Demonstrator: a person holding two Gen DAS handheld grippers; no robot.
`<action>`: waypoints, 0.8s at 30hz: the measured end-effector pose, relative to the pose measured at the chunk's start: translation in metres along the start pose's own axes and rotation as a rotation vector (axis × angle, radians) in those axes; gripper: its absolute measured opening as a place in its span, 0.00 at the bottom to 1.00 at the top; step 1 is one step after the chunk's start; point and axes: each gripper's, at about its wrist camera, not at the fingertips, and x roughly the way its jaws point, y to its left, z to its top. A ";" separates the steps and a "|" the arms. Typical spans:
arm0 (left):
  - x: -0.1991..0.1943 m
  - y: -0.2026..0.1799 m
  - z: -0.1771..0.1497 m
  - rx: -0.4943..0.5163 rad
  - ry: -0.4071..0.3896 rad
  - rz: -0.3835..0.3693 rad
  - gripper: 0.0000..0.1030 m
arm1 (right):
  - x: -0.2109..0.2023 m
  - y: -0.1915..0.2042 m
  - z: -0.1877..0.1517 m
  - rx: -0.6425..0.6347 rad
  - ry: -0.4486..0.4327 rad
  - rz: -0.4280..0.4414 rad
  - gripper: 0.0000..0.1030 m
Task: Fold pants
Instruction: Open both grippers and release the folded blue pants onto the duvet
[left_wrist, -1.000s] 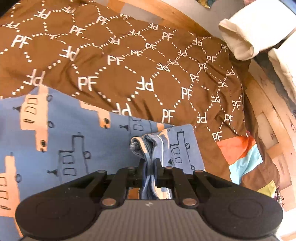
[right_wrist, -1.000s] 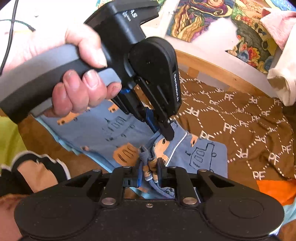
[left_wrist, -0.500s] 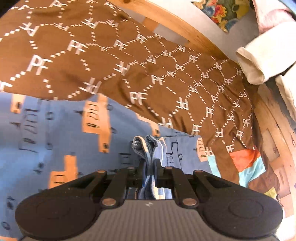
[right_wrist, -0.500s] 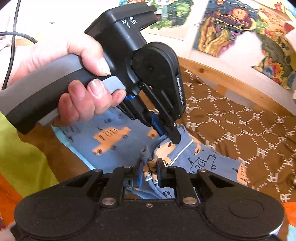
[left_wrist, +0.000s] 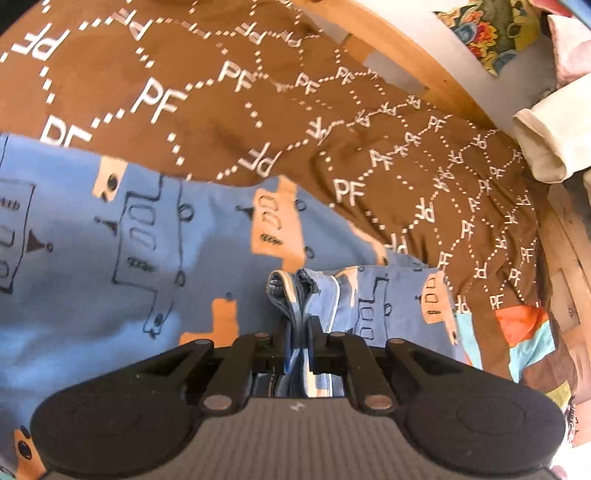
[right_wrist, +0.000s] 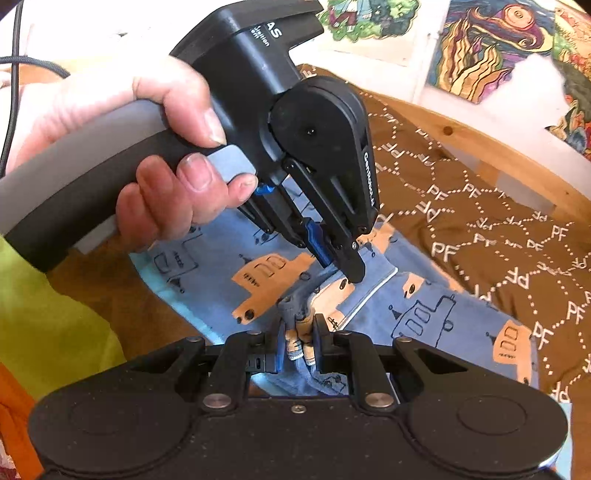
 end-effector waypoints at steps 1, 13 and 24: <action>0.001 0.002 -0.001 -0.005 0.004 0.001 0.09 | 0.001 0.001 -0.002 -0.002 0.005 0.004 0.16; -0.028 -0.028 -0.011 0.167 -0.134 0.178 0.72 | -0.051 -0.053 -0.012 -0.187 -0.012 -0.092 0.84; 0.025 -0.056 -0.017 0.132 -0.145 0.418 0.80 | 0.014 -0.164 -0.018 -0.077 -0.030 -0.395 0.99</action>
